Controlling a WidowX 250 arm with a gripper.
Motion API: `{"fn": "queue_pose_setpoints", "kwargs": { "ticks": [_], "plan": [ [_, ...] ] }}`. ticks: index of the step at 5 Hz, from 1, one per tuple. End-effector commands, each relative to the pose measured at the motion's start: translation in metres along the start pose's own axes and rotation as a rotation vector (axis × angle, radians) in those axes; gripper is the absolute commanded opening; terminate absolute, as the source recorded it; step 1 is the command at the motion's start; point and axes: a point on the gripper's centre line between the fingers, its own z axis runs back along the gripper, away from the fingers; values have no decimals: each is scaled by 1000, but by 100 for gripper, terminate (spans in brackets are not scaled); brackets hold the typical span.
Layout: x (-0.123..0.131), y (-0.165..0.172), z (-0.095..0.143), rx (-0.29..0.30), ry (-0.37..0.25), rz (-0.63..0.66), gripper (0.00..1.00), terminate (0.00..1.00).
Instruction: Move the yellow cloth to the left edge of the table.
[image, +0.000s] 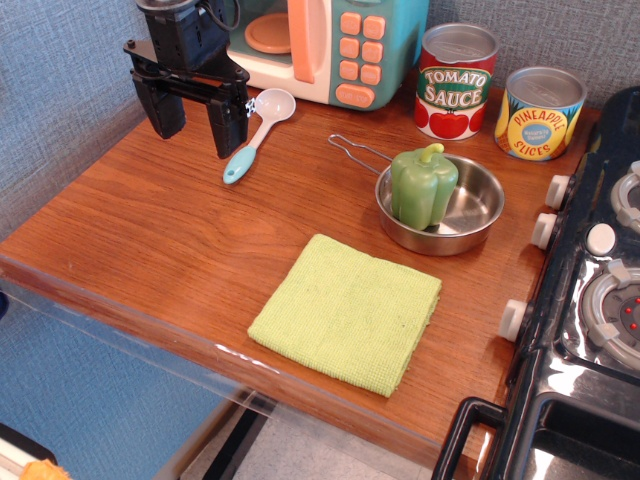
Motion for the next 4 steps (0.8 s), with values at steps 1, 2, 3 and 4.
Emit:
{"fn": "queue_pose_setpoints", "kwargs": {
  "ticks": [1,2,3,4],
  "plan": [
    [0,0,0,0,0,0,100,0],
    [-10,-41,-4,-24,13,-59,100,0],
    [-21,-77,-9,-66,26,-90,100,0],
    [-31,-108,-14,-93,40,-99,100,0]
  ]
}}
